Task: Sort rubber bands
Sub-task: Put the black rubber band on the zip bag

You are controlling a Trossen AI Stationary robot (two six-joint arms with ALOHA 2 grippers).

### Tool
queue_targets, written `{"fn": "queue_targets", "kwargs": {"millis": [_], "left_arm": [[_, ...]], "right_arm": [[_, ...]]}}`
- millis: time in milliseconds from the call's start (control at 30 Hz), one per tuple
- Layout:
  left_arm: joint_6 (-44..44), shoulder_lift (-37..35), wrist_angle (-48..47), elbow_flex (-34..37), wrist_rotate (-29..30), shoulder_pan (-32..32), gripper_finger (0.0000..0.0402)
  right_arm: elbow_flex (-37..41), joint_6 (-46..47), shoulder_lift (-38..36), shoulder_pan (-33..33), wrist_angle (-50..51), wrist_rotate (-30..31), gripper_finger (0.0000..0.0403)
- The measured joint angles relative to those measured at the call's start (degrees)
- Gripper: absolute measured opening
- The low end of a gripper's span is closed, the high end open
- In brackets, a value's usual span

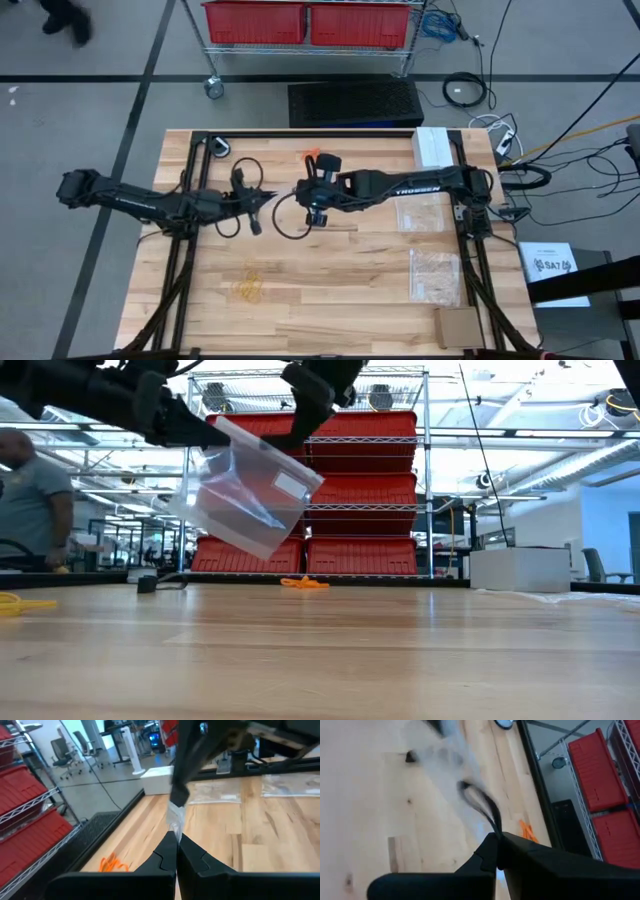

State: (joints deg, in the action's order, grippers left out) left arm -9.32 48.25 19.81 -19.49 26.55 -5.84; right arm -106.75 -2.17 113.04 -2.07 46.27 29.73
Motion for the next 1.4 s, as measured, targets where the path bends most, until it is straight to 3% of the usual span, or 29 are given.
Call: {"fn": "queue_targets", "kwargs": {"millis": [167, 800, 933, 1267, 1400], "left_arm": [[0.0, 1.5, 0.1, -1.3, 0.2, -1.1, 0.0], [-0.1, 7.3, -0.2, -3.5, -1.9, -1.3, 0.0], [-0.1, 8.2, -0.2, -4.2, -1.9, -1.3, 0.0], [-0.1, 8.4, -0.3, -4.3, -2.3, -1.3, 0.0], [-0.1, 8.4, -0.2, -4.3, -2.4, -1.3, 0.0]], "right_arm": [[0.0, 0.0, 0.5, 0.2, 0.9, -0.6, 0.0], [0.0, -3.9, 0.5, 2.5, -1.1, -17.0, 0.0003], [0.0, -4.7, 0.5, 2.5, -1.5, -21.2, 0.0024], [0.0, -4.6, 0.5, 2.5, 0.6, -20.8, 0.0117], [0.0, -4.6, 0.5, 2.4, 2.3, -20.8, 0.0136]]}}
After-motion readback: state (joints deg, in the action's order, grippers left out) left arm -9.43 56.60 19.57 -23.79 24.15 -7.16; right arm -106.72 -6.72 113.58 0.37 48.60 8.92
